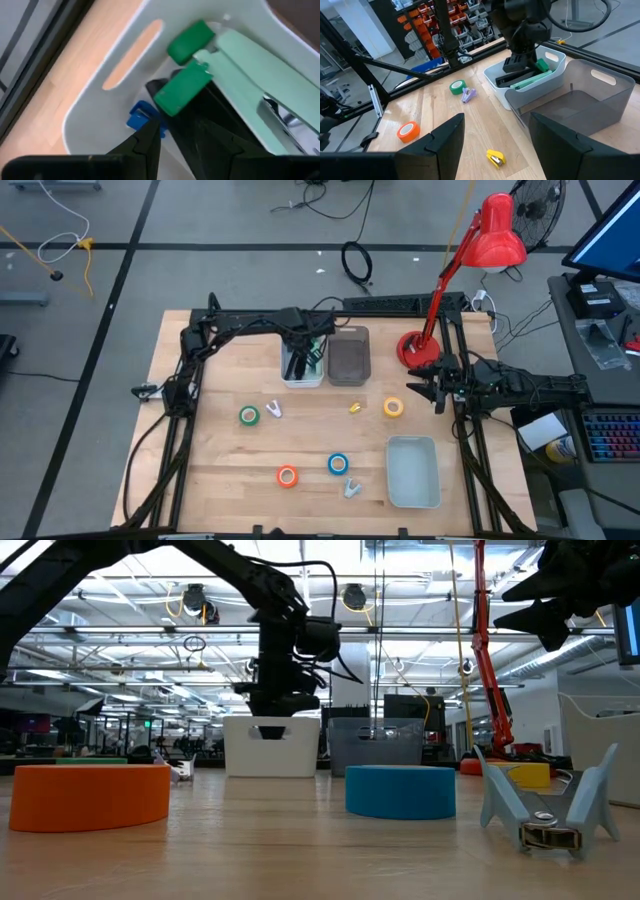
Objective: Pick and place Stapler, Stapler remover, tape
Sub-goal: Put the green stapler into the white bin
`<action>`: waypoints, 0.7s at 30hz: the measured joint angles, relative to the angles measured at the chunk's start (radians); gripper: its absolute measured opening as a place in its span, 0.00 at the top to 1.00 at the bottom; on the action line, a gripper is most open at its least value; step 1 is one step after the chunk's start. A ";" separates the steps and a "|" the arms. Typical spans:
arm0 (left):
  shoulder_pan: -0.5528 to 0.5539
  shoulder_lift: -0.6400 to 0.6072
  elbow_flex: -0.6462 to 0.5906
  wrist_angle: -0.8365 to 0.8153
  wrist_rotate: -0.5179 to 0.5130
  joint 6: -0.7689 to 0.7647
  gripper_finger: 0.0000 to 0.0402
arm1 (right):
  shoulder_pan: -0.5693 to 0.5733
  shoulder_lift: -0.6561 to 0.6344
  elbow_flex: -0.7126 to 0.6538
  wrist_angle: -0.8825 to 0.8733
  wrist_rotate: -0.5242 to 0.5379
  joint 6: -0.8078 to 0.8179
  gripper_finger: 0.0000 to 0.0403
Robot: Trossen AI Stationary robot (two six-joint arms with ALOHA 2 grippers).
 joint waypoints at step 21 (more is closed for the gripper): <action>-0.015 0.005 0.000 0.144 -0.085 0.115 0.70 | 0.000 0.000 0.000 0.000 0.004 0.000 0.47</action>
